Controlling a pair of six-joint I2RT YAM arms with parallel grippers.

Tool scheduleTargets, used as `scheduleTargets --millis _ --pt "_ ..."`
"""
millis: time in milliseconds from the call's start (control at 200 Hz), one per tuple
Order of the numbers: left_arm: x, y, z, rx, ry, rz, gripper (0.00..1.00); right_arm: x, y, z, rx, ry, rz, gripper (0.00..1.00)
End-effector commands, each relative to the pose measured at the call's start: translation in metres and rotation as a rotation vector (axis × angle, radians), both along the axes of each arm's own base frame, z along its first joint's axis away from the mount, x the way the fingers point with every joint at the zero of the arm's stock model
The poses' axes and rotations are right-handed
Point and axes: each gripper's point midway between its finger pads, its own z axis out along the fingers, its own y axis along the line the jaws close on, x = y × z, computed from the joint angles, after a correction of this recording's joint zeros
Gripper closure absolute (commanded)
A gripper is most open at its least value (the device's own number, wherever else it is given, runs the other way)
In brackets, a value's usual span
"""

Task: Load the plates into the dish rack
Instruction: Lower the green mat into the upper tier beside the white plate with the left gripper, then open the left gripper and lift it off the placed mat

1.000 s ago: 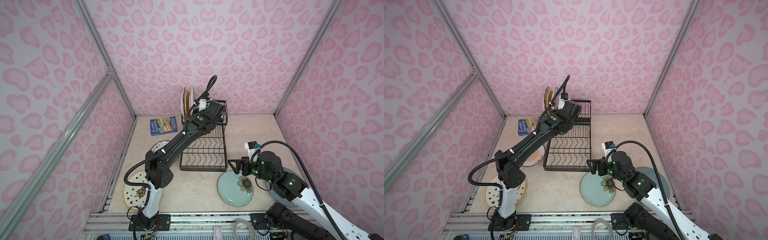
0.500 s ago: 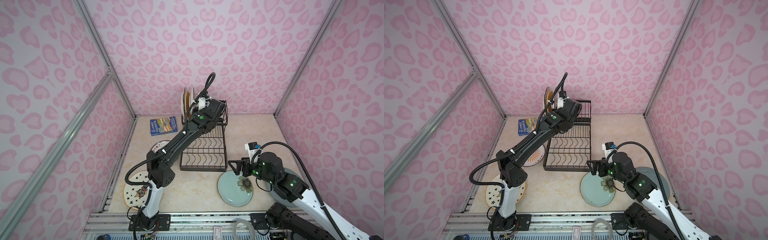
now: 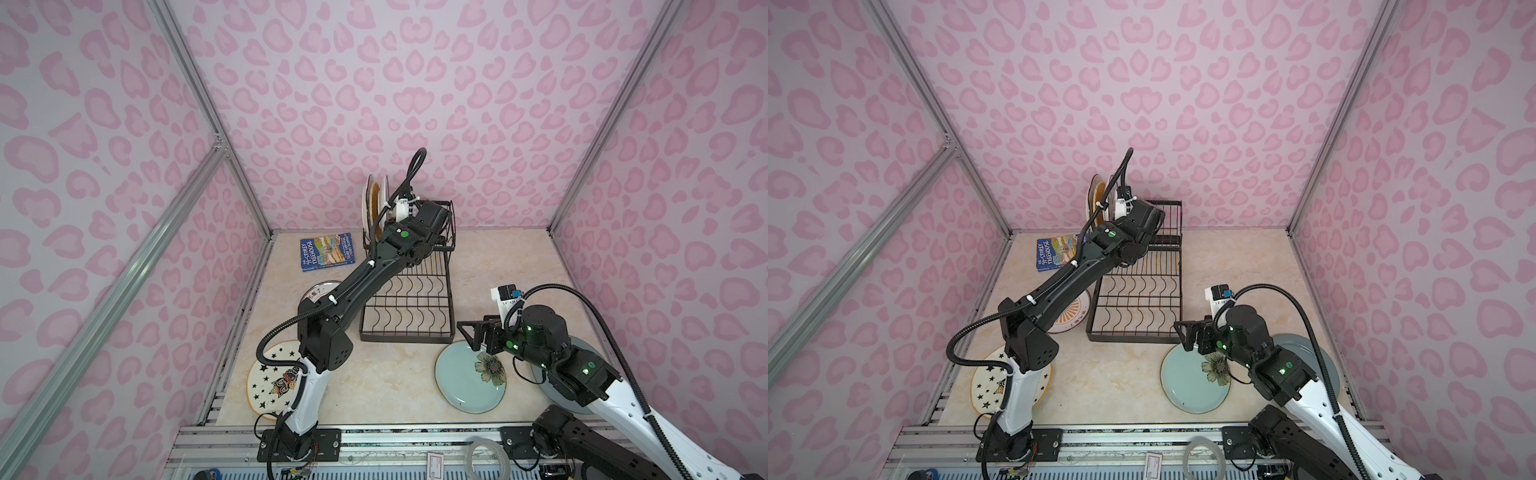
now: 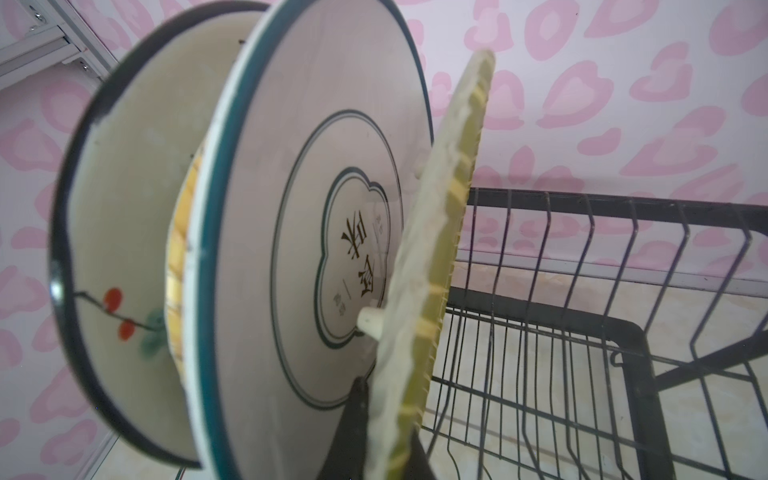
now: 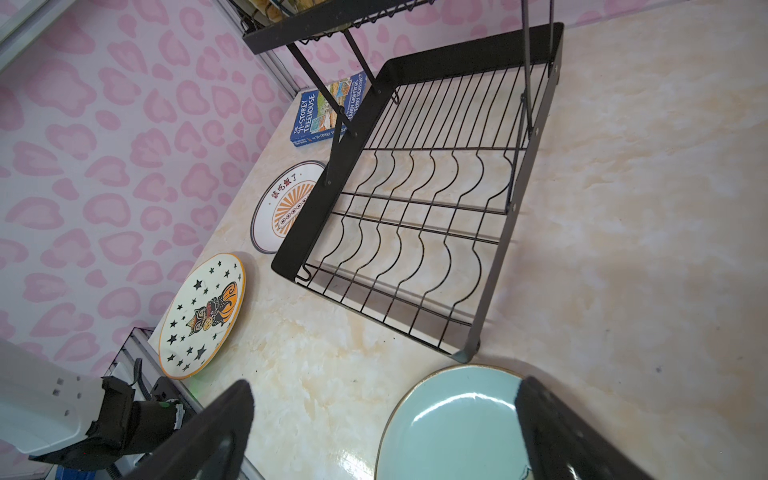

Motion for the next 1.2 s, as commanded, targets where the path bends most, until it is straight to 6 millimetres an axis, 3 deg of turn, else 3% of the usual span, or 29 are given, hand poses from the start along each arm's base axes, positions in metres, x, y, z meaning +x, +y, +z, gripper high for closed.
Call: scheduleTargets --millis 0,85,255,865,1195 --pt "0.002 0.0 -0.002 -0.013 -0.004 0.013 0.97 0.0 0.0 -0.001 -0.007 -0.002 0.001 0.02" --pt "0.002 0.0 -0.002 -0.018 -0.002 0.011 0.95 0.0 -0.001 -0.001 -0.008 -0.003 -0.002 0.02" --pt "0.001 0.001 0.004 -0.031 -0.011 0.005 0.78 0.0 -0.001 -0.002 -0.005 -0.002 -0.001 0.02" --pt "-0.016 0.011 0.044 -0.093 -0.049 -0.022 0.72 -0.001 0.002 0.0 0.019 0.005 0.005 0.02" --pt "-0.027 0.007 0.061 -0.151 -0.05 -0.082 0.72 -0.003 0.002 -0.001 0.031 0.015 0.003 0.02"
